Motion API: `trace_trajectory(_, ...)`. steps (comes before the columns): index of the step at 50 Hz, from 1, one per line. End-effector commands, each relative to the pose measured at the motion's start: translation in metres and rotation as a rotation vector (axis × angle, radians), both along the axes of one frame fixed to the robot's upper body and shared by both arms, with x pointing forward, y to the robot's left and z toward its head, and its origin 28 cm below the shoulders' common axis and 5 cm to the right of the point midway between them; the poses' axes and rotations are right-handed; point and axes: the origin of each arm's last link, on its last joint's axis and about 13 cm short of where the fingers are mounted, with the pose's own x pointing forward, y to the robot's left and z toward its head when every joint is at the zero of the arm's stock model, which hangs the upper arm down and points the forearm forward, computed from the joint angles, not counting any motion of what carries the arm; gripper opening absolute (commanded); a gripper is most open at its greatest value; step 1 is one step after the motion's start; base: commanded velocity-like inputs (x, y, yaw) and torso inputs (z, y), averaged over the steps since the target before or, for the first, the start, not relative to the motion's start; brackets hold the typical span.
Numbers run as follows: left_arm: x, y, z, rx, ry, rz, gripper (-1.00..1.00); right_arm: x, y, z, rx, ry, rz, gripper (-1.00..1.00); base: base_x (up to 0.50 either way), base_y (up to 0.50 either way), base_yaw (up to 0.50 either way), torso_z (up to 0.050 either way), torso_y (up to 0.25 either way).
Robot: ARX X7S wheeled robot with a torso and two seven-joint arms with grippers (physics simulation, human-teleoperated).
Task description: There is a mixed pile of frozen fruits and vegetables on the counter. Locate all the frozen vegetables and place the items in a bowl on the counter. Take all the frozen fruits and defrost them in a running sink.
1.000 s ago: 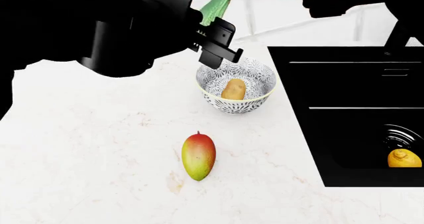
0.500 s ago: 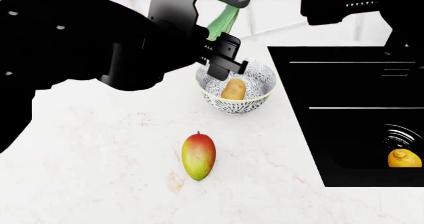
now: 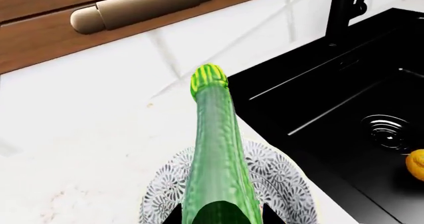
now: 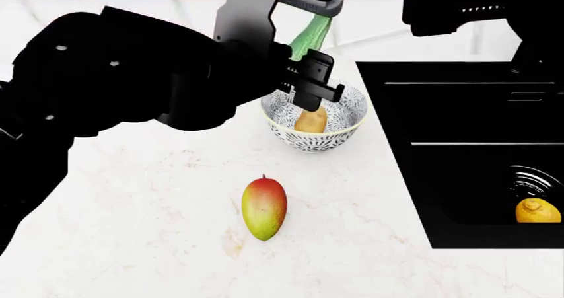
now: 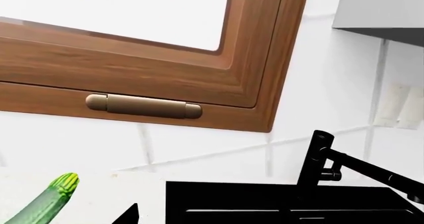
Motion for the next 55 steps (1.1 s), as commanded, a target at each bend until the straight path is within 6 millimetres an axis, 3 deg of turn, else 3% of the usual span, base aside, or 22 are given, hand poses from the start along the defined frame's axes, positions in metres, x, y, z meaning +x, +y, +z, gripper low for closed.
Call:
trace_trajectory(1,0.001,-0.006,-0.004,-0.031,0.011,-0.009,-1.00,0.001,-0.001,-0.002,0.004,0.003,-0.001,1.00,0.00,0.00,0.00,0.000,0.000)
trace_trajectory(29,0.005,-0.020,0.002,0.165,0.025,0.038,-1.00,0.004,0.002,-0.004,-0.001,0.010,0.010,1.00,0.00,0.00,0.00,0.000,0.000)
trace_trajectory(55,0.015,-0.028,-0.014,0.145,0.077,0.044,-1.00,0.007,0.003,-0.006,-0.005,0.016,0.016,1.00,0.00,0.00,0.00,0.000,0.000)
